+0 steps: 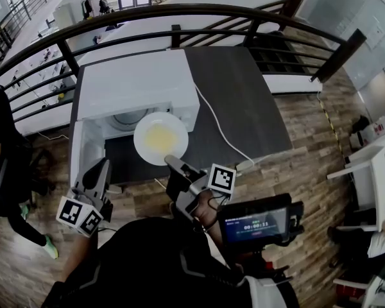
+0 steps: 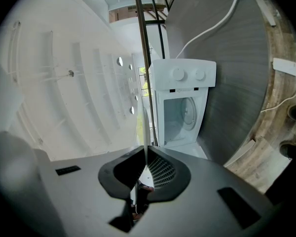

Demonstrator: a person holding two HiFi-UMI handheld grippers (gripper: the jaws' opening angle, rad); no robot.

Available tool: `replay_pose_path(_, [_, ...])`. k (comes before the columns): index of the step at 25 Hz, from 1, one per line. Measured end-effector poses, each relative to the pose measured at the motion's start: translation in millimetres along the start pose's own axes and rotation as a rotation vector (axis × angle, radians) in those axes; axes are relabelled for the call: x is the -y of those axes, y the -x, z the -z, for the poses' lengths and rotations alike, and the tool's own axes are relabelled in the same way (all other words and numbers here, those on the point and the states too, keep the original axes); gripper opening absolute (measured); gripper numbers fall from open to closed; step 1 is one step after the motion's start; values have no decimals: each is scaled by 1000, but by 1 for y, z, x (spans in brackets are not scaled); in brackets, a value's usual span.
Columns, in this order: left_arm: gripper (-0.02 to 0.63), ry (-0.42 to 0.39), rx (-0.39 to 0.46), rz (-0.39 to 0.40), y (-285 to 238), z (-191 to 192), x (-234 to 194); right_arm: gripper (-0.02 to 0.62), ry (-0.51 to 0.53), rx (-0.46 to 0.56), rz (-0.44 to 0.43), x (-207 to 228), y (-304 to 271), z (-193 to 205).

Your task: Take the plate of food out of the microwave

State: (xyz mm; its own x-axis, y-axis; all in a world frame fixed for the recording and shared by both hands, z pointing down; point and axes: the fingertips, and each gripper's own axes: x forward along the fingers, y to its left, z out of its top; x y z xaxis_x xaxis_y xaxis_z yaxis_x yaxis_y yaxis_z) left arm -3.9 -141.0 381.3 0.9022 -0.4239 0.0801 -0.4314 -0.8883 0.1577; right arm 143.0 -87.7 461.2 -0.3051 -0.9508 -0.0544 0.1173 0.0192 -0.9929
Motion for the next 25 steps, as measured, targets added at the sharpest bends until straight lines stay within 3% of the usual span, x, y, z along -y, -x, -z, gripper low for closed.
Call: replay_pose_path(25, [3, 10, -1, 8, -4, 4, 1, 12, 16, -9, 0, -1, 2, 2])
